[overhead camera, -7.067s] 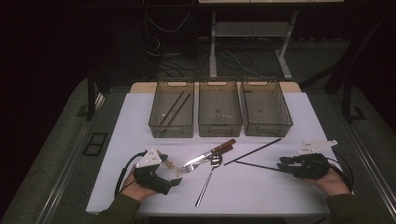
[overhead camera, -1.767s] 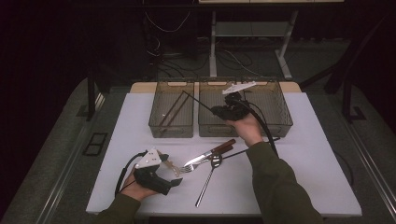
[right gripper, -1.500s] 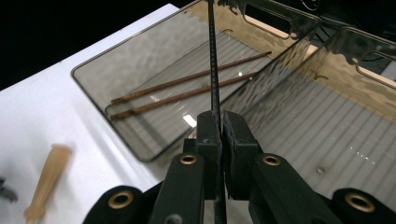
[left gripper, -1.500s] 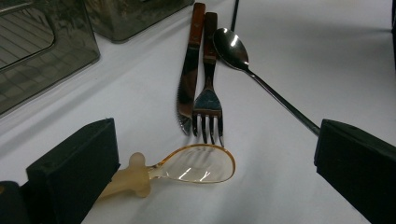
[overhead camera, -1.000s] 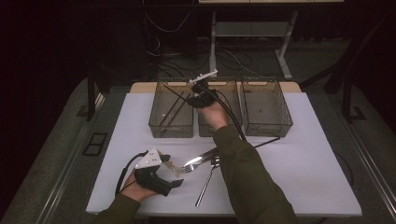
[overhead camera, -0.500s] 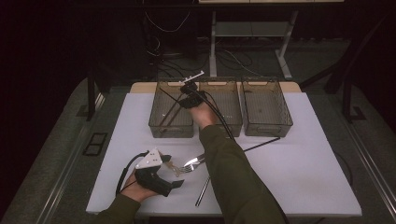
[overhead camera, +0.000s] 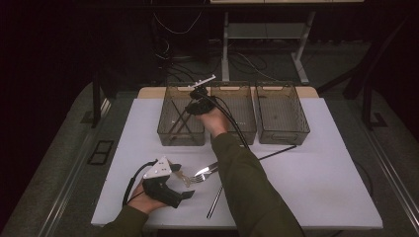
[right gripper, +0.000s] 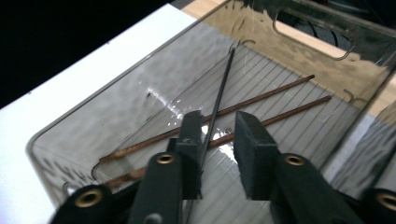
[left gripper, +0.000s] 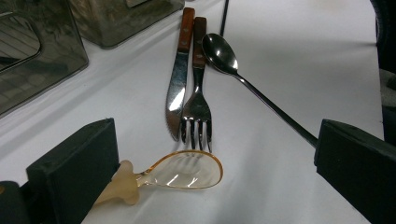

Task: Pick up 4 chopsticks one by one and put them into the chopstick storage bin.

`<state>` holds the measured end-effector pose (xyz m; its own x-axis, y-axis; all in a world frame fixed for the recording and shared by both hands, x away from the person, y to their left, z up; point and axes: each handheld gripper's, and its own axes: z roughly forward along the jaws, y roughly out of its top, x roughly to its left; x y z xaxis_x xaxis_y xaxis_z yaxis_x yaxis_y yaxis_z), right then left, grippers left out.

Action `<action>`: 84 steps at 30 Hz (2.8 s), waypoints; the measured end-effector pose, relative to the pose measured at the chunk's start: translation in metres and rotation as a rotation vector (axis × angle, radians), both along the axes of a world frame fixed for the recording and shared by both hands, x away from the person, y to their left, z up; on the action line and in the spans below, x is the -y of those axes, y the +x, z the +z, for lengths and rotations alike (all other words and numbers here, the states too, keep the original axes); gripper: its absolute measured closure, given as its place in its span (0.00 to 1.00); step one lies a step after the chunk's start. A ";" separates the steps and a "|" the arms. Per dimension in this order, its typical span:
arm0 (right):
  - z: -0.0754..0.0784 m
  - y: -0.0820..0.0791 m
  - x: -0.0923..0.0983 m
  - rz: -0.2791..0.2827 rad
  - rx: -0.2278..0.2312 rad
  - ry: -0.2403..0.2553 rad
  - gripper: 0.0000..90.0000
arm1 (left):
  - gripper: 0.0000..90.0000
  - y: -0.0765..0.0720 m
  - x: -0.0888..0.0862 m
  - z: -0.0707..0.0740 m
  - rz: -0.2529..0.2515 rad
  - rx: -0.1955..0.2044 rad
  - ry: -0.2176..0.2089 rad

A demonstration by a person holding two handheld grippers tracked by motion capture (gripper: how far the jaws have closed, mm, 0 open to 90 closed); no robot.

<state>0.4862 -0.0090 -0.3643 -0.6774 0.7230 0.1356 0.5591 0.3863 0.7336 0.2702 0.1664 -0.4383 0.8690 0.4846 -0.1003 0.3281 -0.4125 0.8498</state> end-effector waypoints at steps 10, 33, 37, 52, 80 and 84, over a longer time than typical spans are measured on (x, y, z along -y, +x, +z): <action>0.010 -0.022 0.045 0.043 0.021 0.070 0.53 | 0.00 -0.001 -0.001 0.000 0.009 -0.007 -0.008; 0.004 -0.096 0.185 0.097 0.061 0.040 0.97 | 0.00 0.000 0.000 -0.002 0.018 -0.013 0.024; -0.005 -0.103 0.208 0.075 0.052 0.025 1.00 | 0.00 0.000 0.000 -0.003 0.021 -0.015 0.026; -0.049 -0.114 0.282 -0.084 0.005 -0.061 1.00 | 0.00 0.001 0.000 -0.003 0.024 -0.018 0.036; -0.082 -0.104 0.298 -0.148 -0.048 -0.159 1.00 | 0.00 0.001 0.000 -0.004 0.024 -0.019 0.039; -0.081 -0.107 0.300 -0.147 -0.052 -0.164 1.00 | 0.00 0.000 0.000 -0.004 0.023 -0.019 0.041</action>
<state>0.3796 -0.3091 -0.4457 -0.5586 0.8285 0.0397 0.6534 0.4100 0.6364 0.2706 0.1661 -0.4422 0.8559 0.5081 -0.0961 0.3534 -0.4390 0.8261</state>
